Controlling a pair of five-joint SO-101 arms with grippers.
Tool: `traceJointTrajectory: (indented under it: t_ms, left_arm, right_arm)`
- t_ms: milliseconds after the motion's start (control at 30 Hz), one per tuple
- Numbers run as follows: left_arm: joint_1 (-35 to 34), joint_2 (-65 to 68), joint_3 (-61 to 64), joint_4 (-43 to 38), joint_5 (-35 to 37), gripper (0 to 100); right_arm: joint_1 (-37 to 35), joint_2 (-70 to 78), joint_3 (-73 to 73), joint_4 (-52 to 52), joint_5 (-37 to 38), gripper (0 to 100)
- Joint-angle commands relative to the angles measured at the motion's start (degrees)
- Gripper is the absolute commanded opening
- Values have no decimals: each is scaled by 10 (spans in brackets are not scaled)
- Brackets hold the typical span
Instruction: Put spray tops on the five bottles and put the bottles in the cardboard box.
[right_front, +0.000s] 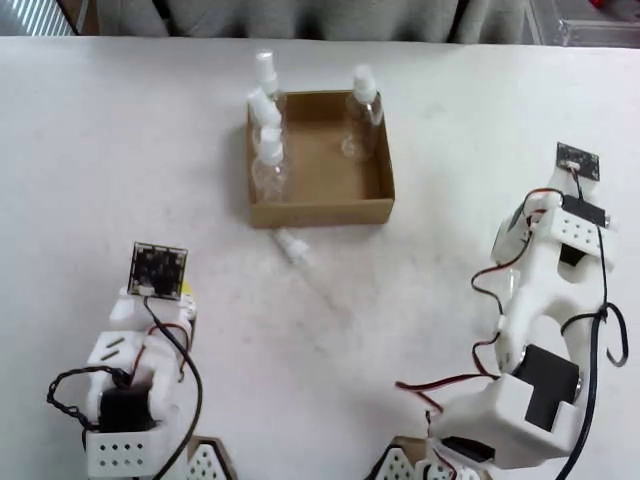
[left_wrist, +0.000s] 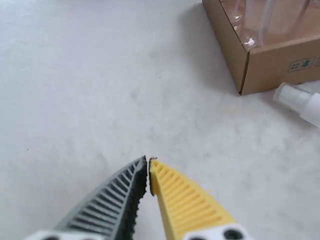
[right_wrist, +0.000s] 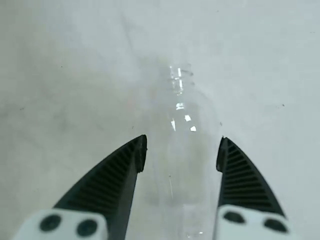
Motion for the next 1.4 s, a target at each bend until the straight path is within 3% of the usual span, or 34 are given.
traceJointTrajectory:
  t_ms: [0,400,700,1233,1367]
  left_arm:
    - [-5,-3,-2,3,-7,20]
    - [-5,-3,-2,3,-7,20]
    - [-5,-3,-2,2,-7,20]
    - [-5,-3,-2,1,-7,20]
    - [-5,-3,-2,1,-7,20]
  right_arm:
    - [7,-22,8,-34,-4,194]
    - [7,33,-1,-54,2,225]
    - [15,100,-69,7,43,225]
    - [13,53,-79,51,45,226]
    - [10,19,-79,65,79,254]
